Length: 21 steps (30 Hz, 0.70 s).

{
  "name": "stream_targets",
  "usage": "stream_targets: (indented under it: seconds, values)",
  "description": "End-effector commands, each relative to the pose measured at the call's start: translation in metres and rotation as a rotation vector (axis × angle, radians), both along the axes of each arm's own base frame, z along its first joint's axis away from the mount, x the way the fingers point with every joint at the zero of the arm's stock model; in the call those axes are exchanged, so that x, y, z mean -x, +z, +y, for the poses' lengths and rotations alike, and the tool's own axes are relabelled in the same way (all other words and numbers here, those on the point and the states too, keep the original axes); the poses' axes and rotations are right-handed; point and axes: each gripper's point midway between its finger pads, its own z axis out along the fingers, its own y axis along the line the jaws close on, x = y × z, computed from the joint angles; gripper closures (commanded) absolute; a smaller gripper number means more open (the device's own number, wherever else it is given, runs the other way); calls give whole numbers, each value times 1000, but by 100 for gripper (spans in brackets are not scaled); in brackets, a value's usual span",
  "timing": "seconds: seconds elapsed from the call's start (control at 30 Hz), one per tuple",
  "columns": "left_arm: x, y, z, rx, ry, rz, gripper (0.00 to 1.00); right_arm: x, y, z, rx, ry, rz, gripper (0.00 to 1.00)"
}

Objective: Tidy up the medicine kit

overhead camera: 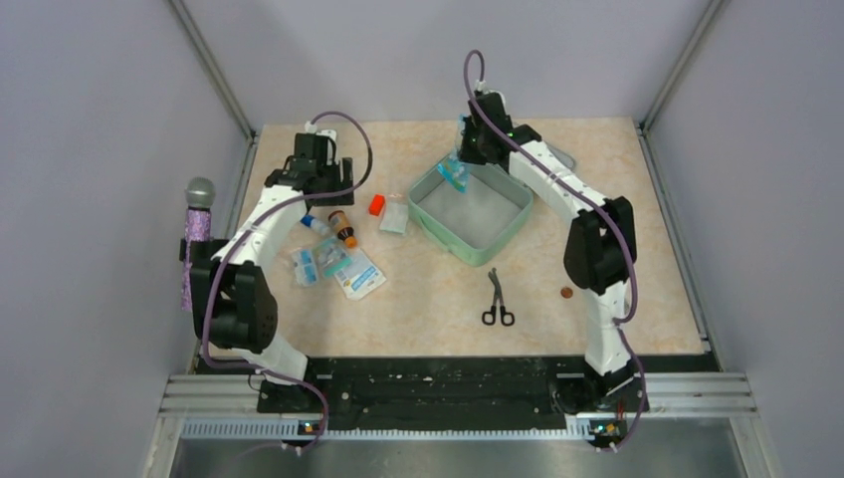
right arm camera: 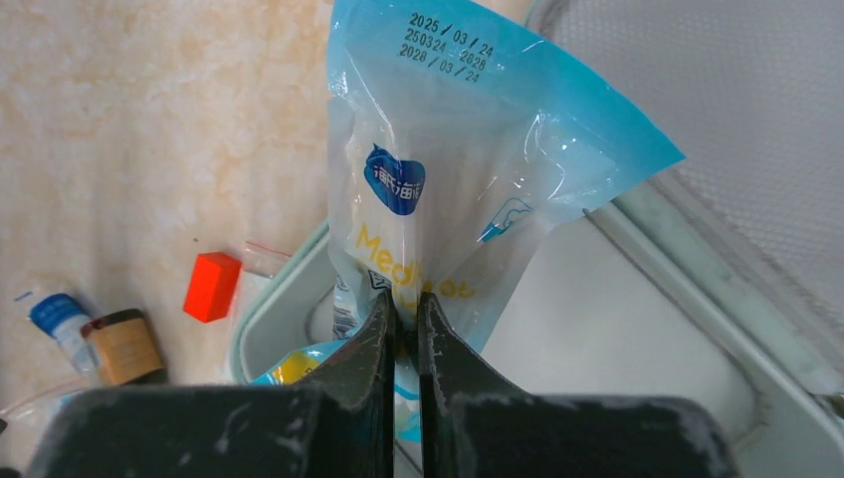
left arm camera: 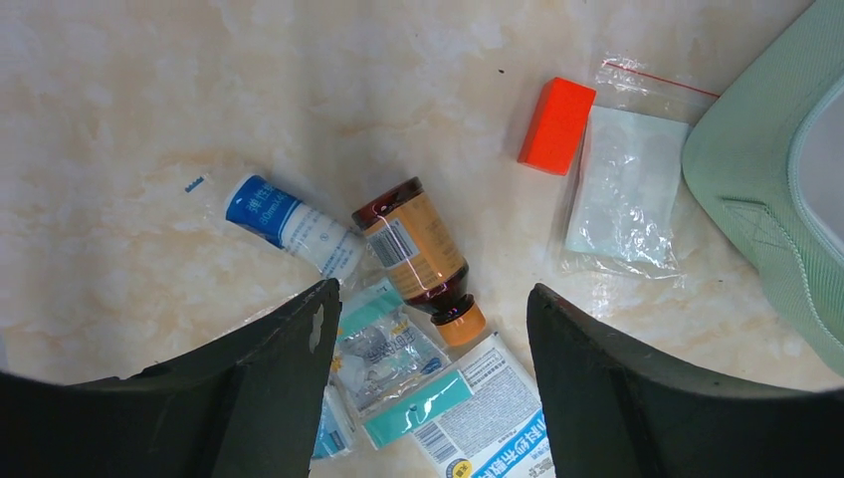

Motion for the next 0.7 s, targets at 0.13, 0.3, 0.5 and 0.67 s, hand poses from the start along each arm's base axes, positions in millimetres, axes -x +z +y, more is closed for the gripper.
stream_targets:
  seconds: [0.13, 0.3, 0.5, 0.67]
  values:
    - [-4, 29, 7, -32, 8, -100, 26, 11, -29, 37, -205, 28, 158, 100]
    - [-1, 19, 7, -35, -5, -77, 25, 14, -54, 51, -264, 75, 225, 96]
    - [7, 12, 7, -40, -13, -54, 25, 15, -91, 37, -263, -26, 311, 96]
    - [9, 10, 6, -40, -24, -38, 25, 15, -112, 39, -324, -33, 366, 88]
